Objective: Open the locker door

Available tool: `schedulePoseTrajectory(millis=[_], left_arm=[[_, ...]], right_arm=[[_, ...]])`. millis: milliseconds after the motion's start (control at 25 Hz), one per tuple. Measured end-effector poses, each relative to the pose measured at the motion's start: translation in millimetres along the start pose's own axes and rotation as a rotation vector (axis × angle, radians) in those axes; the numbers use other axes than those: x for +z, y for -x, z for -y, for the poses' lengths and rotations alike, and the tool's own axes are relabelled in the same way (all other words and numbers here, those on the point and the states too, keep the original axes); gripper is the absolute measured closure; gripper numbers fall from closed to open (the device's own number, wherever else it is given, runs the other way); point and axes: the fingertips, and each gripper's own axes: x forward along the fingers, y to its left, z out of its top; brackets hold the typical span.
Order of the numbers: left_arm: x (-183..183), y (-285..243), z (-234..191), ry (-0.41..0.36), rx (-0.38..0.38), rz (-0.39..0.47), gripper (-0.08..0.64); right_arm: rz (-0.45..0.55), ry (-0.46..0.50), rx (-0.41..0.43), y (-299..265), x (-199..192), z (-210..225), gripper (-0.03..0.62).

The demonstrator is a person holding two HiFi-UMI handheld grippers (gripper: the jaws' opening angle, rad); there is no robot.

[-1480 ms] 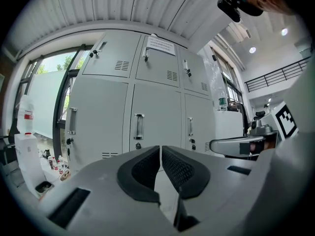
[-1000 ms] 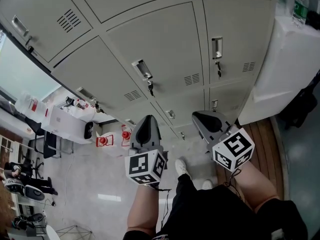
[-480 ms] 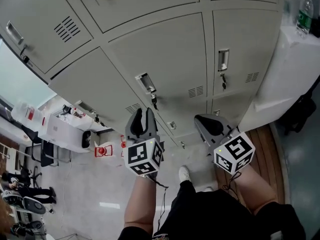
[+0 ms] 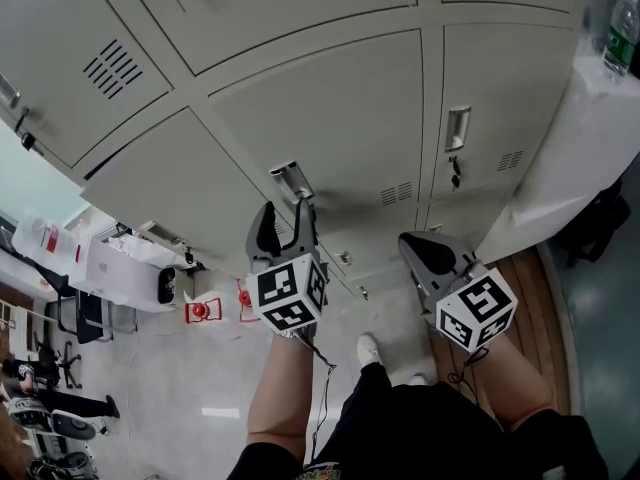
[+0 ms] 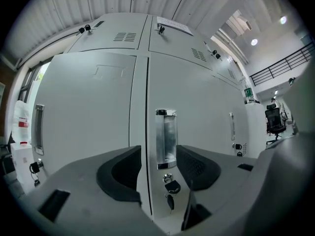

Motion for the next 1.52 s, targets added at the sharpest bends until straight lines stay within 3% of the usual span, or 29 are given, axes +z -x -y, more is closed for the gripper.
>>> schedulePoseTrajectory(millis=[520,800,960,1040,1520], left_arm=[[-3,-28,-12,-0.029,0.05,-0.021,0.357],[-4,-29,-15,-0.123,0.124,-0.035,0.371],[-4,-30,-13,-0.123,0.135,-0.037,0.381],[-4,-31,-10,-0.115,0.13,-0.042,0.425],[-4,-27,-9,-0.055,0.111,-0.05,0.436]], right_arm=[[0.001,-0.044,-0.029,-10,-7,17,0.538],[0.012,-0.053,-0.033,-11,-5,19,0.538],[0.014,-0.052,-0.035,-10,-4,19,0.538],[0.015,-0.052,-0.036,-9,-4,18,0.538],[0.025,-0.054,-0.042,-1,-1,18,0.538]])
